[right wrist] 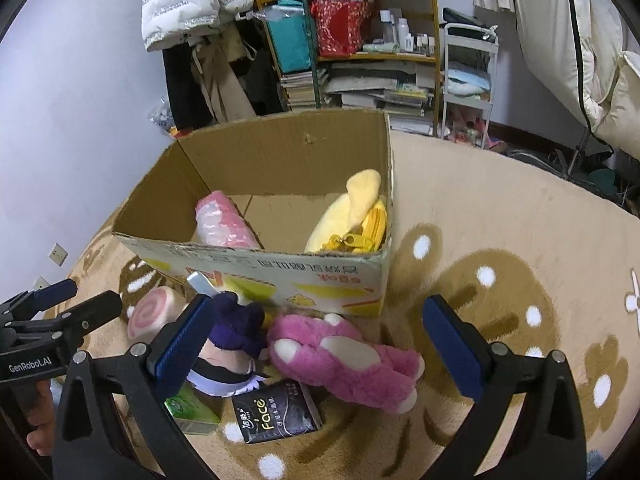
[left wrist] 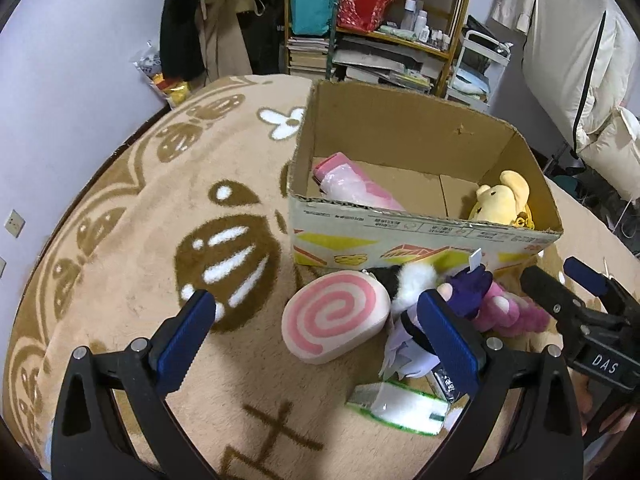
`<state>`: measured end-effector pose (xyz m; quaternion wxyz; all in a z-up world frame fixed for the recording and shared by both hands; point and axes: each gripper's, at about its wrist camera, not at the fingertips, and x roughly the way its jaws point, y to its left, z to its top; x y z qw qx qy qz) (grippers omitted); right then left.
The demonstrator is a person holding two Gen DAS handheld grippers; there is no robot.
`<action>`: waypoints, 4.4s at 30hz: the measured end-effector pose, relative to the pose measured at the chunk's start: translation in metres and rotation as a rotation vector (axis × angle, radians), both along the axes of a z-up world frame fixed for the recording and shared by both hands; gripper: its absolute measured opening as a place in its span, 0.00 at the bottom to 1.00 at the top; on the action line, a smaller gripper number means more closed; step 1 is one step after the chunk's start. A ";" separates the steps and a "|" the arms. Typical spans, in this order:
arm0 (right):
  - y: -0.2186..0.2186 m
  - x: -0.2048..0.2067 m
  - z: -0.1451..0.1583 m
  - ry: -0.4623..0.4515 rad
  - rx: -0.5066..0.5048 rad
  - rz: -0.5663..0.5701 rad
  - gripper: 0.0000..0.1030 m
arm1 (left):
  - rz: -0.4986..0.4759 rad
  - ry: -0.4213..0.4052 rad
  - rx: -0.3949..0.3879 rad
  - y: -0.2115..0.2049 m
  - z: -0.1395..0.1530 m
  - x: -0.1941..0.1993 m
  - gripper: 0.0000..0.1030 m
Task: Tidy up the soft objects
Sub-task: 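Grasp the pink swirl cushion with the left tool while the right tool grasps the pink plush, then lift the swirl cushion with the left tool while the right tool carries the pink plush over the box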
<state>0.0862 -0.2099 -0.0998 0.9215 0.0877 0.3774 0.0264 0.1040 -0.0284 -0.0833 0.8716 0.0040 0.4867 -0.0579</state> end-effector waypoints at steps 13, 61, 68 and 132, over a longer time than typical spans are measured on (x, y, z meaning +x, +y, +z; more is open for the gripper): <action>-0.015 0.019 -0.032 0.164 0.046 -0.033 1.00 | 0.006 0.097 -0.037 0.001 -0.030 0.020 0.97; 0.023 0.053 -0.072 0.302 -0.084 0.100 0.81 | -0.032 0.185 0.001 -0.006 -0.053 0.022 0.57; 0.014 0.046 -0.064 0.278 -0.016 0.114 0.76 | -0.032 0.136 0.039 -0.008 -0.041 0.012 0.57; 0.009 -0.015 0.036 -0.133 0.142 0.159 0.71 | -0.121 0.101 -0.066 -0.011 0.004 -0.022 0.61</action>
